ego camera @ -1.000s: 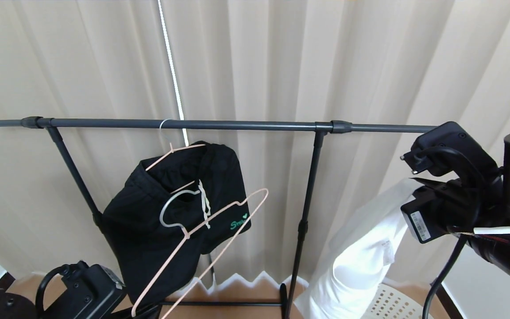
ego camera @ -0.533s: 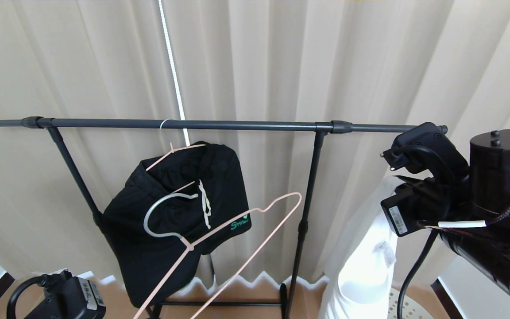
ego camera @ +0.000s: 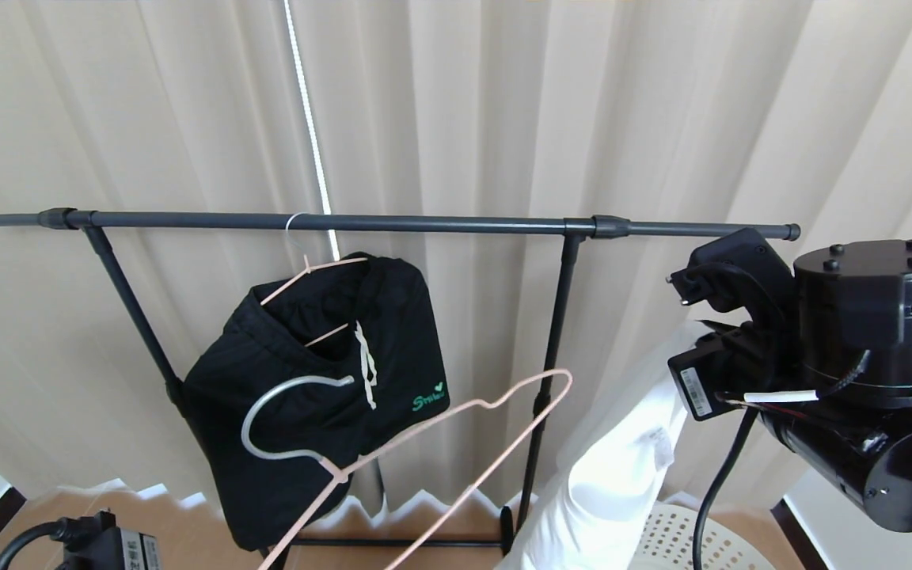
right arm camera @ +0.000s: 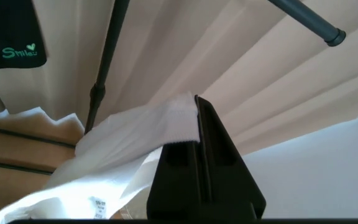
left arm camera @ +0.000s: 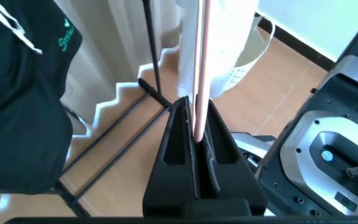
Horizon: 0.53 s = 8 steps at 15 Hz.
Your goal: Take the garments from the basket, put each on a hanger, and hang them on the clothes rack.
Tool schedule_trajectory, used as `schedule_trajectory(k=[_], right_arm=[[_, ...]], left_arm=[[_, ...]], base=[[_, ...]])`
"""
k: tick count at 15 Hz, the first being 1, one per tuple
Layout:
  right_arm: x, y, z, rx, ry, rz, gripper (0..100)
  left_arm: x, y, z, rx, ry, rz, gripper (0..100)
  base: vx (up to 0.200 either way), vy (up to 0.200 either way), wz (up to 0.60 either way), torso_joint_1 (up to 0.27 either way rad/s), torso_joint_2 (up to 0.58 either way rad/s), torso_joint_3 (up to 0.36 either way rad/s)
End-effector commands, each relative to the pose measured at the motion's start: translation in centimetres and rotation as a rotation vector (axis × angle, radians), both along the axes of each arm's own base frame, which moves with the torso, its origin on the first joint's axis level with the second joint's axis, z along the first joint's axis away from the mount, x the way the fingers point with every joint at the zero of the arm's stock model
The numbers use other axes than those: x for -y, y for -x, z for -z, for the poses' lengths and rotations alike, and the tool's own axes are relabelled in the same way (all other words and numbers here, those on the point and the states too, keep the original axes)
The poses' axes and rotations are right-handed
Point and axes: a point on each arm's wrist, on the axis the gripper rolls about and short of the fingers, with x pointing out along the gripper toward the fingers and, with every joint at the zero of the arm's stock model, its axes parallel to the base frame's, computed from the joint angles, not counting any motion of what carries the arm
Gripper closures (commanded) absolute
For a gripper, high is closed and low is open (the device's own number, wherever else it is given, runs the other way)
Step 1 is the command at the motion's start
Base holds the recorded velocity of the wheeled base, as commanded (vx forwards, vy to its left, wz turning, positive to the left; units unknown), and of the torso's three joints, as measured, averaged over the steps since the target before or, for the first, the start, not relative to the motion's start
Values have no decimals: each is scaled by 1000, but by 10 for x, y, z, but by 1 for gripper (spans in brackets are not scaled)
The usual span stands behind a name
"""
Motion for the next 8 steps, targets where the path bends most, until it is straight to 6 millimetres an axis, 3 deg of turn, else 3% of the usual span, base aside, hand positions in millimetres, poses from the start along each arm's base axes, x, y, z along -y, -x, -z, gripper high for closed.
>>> schedule_trajectory(k=[1, 5, 8], right_arm=[[-1, -2, 2, 1, 13, 23, 100], [-7, -9, -1, 57, -24, 47, 100], [-18, -21, 10, 43, -11, 47, 100]], left_arm=[[-2, 3, 3, 1, -12, 19, 100], [-9, 11, 7, 33, -18, 68, 100], [-1, 4, 4, 17, -28, 83, 100]], base=[[0, 0, 0, 0, 0, 0], [0, 0, 0, 0, 0, 0], [0, 0, 0, 0, 0, 0]])
